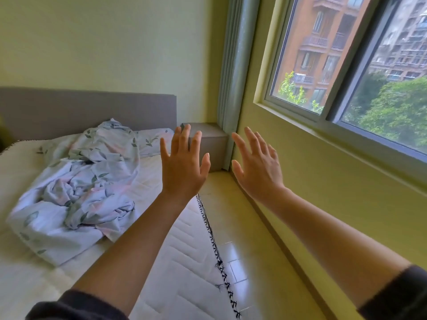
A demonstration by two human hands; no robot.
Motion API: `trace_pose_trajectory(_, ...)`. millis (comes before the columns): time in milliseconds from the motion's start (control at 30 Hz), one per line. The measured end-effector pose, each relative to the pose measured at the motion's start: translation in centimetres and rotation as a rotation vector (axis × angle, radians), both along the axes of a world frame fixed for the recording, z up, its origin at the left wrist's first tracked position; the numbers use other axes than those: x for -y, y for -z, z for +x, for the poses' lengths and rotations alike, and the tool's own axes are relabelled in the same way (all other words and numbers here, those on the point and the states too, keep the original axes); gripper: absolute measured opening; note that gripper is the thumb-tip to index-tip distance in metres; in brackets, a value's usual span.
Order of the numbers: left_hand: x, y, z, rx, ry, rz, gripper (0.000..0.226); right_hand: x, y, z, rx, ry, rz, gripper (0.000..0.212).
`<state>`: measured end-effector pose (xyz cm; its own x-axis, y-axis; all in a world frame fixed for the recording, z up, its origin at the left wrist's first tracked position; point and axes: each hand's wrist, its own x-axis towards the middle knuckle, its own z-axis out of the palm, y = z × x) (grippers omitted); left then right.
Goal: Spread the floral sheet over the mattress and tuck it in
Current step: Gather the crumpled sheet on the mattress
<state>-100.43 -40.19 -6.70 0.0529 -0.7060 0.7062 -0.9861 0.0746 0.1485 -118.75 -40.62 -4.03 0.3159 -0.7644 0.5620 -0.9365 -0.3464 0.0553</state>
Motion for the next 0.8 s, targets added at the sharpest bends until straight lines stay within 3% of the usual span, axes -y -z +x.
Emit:
trace_pose_trajectory(400, 8.6, 1.9, -13.9, -0.046, -0.390, 0.075, 0.057, 15.5, 0.7, -12.6, -0.034, -0.368, 0.065, 0.063)
trace_pose_trajectory(667, 12.6, 4.4, -11.2, -0.030, -0.569, 0.155, 0.061, 23.3, 3.4, -9.6, -0.066, -0.529, 0.141, 0.063)
trace_pose_trajectory(800, 20.3, 5.6, -7.6, -0.053, -0.605, 0.197, 0.059, 31.2, 3.8, -6.3, -0.085, -0.554, 0.124, 0.062)
